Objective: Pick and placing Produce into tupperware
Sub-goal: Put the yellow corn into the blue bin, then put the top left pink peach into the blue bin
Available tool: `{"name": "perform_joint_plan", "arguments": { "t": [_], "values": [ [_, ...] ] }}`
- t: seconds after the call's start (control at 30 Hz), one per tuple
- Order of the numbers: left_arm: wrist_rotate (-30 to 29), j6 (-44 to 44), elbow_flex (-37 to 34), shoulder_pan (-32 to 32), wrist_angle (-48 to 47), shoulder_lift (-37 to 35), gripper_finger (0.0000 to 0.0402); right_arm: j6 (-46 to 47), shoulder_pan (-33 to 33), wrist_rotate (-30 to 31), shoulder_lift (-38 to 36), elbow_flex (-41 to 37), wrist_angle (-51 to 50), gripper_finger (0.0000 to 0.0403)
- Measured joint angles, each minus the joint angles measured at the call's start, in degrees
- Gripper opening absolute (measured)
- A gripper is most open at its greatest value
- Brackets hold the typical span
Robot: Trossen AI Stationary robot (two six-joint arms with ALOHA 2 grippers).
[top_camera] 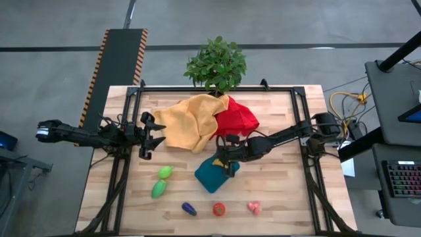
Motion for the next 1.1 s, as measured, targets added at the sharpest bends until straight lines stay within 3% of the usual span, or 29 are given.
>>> {"name": "perform_joint_plan", "arguments": {
  "t": [0.27,0.43,0.63,0.8,1.1],
  "values": [
    [0.0,0.0,0.0,0.0,0.0,0.0,0.0196,2.6,0.2,-0.3,-1.7,1.1,-4.8,0.0128],
    [0.0,0.0,0.0,0.0,0.0,0.0,0.0196,3.9,3.5,-0.5,-6.6,2.5,-8.7,0.0141],
    [0.0,0.0,0.0,0.0,-0.2,0.0,0.0196,8.0,11.4,-0.3,-14.9,2.3,-12.1,0.0134],
    [0.0,0.0,0.0,0.0,-0.4,0.2,0.0196,9.5,21.1,4.3,-20.0,1.4,-12.4,0.0124],
    [0.0,0.0,0.0,0.0,0.0,0.5,0.0196,17.0,34.5,6.0,-20.7,0.3,-12.1,0.0114]
  ]
}}
